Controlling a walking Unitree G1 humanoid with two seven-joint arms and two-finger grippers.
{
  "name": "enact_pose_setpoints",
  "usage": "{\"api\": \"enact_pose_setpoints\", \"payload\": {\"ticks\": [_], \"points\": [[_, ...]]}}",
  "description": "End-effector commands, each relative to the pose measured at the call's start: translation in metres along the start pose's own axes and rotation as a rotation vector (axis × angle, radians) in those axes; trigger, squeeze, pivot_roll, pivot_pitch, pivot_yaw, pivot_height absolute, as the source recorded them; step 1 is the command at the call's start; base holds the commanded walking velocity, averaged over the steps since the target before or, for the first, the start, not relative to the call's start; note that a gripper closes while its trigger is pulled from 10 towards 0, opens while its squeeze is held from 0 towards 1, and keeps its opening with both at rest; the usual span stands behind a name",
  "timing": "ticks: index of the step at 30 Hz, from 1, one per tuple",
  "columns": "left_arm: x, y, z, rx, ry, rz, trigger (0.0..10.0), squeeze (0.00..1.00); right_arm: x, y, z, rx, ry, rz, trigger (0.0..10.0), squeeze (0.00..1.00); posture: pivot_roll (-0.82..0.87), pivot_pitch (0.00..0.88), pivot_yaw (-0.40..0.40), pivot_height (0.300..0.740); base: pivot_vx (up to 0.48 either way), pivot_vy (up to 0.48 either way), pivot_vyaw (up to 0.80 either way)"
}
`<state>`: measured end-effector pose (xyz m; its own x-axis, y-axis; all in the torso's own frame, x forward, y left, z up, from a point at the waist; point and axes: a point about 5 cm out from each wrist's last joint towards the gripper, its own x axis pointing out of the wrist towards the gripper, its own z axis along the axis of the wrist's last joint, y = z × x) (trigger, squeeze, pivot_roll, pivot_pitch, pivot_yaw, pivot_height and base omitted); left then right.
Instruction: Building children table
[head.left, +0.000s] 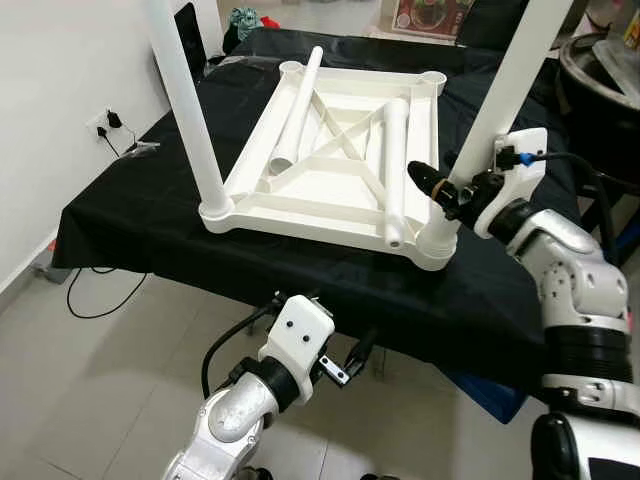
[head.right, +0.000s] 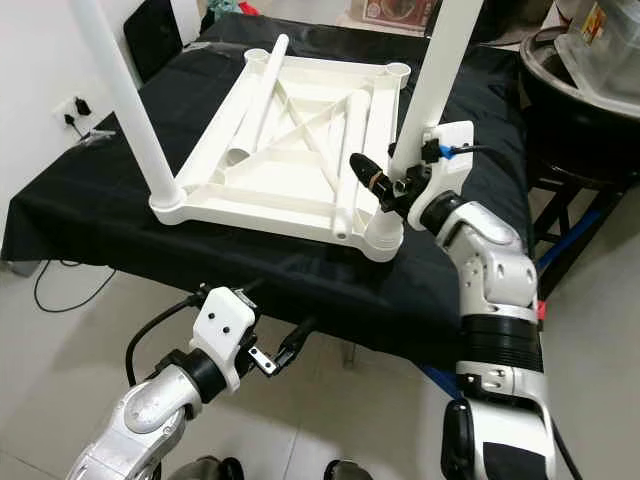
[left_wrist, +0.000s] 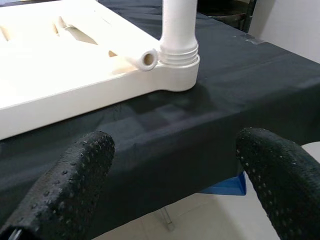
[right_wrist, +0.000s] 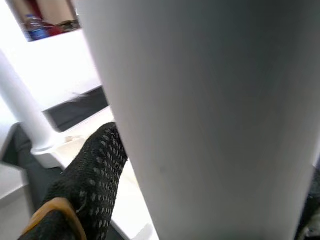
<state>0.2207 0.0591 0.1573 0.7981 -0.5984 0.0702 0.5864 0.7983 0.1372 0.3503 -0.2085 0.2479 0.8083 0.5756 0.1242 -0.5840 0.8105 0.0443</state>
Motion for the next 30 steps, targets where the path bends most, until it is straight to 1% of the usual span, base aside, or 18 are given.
{"api": "enact_pose_setpoints", "payload": {"ticks": [1,2,3,4,8,9,14,15,17,18,22,25,27,28,29,30], "points": [[-0.003,-0.001,-0.005,0.009,0.028,0.002,10.0,0.00,0.007,0.014,-0.008,0.052,0.046,0.218,10.0,0.00,0.14,0.158,-0.033,0.740,0.000,0.000,0.00],[-0.003,-0.001,-0.005,0.010,0.027,0.002,10.0,0.00,0.006,0.015,-0.011,0.060,0.072,0.303,10.0,0.00,0.14,0.155,-0.033,0.740,0.000,0.000,0.00],[-0.003,-0.001,-0.005,0.010,0.027,0.002,10.0,0.00,0.006,0.015,-0.011,0.060,0.072,0.303,10.0,0.00,0.14,0.155,-0.033,0.740,0.000,0.000,0.00],[-0.003,-0.001,-0.005,0.010,0.027,0.003,10.0,0.00,0.006,0.016,-0.013,0.072,0.091,0.361,10.0,0.00,0.14,0.153,-0.035,0.740,0.000,0.000,0.00],[-0.003,0.000,-0.005,0.012,0.027,0.003,10.0,0.00,0.009,0.017,-0.015,0.073,0.105,0.406,10.0,0.00,0.14,0.150,-0.033,0.740,0.000,0.000,0.00],[-0.004,-0.001,-0.005,0.013,0.027,0.002,10.0,0.00,0.013,0.017,-0.015,0.065,0.104,0.424,10.0,0.00,0.14,0.148,-0.035,0.740,0.000,0.000,0.00],[-0.004,-0.001,-0.005,0.014,0.027,0.002,10.0,0.00,0.018,0.018,-0.013,0.053,0.102,0.446,10.0,0.00,0.15,0.145,-0.037,0.740,0.000,0.000,0.00],[-0.004,-0.001,-0.004,0.014,0.026,0.002,10.0,0.00,0.020,0.019,-0.012,0.064,0.091,0.449,3.3,0.00,0.14,0.144,-0.035,0.740,0.000,0.000,0.00],[-0.004,-0.001,-0.004,0.014,0.026,0.002,10.0,0.00,0.021,0.019,-0.011,0.073,0.083,0.452,3.3,0.00,0.14,0.144,-0.035,0.740,0.000,0.000,0.00],[-0.004,-0.001,-0.004,0.015,0.026,0.001,10.0,0.00,0.022,0.019,-0.009,0.070,0.070,0.465,0.0,0.00,0.15,0.141,-0.036,0.740,0.000,0.000,0.00],[-0.004,-0.002,-0.004,0.017,0.026,0.000,10.0,0.00,0.023,0.019,-0.007,0.077,0.044,0.469,0.0,0.00,0.14,0.139,-0.037,0.740,0.000,0.000,0.00],[-0.004,-0.002,-0.005,0.015,0.027,-0.001,10.0,0.00,0.018,0.015,-0.009,0.082,0.020,0.403,0.0,0.00,0.14,0.137,-0.032,0.740,0.000,0.000,0.00],[-0.004,-0.002,-0.005,0.015,0.027,-0.001,10.0,0.00,0.018,0.015,-0.009,0.082,0.020,0.403,0.0,0.00,0.14,0.137,-0.032,0.740,0.000,0.000,0.00],[-0.003,-0.002,-0.006,0.013,0.030,-0.003,10.0,0.00,0.014,0.012,-0.011,0.062,0.003,0.329,0.0,0.00,0.13,0.137,-0.032,0.740,0.000,0.000,0.00],[-0.003,-0.002,-0.006,0.013,0.030,-0.003,10.0,0.00,0.014,0.012,-0.011,0.062,0.003,0.329,0.0,0.00,0.13,0.137,-0.032,0.740,0.000,0.000,0.00],[-0.003,-0.002,-0.006,0.013,0.031,-0.004,10.0,0.00,0.013,0.009,-0.013,0.049,0.003,0.242,0.0,0.00,0.13,0.140,-0.027,0.740,0.000,0.000,0.00]]}}
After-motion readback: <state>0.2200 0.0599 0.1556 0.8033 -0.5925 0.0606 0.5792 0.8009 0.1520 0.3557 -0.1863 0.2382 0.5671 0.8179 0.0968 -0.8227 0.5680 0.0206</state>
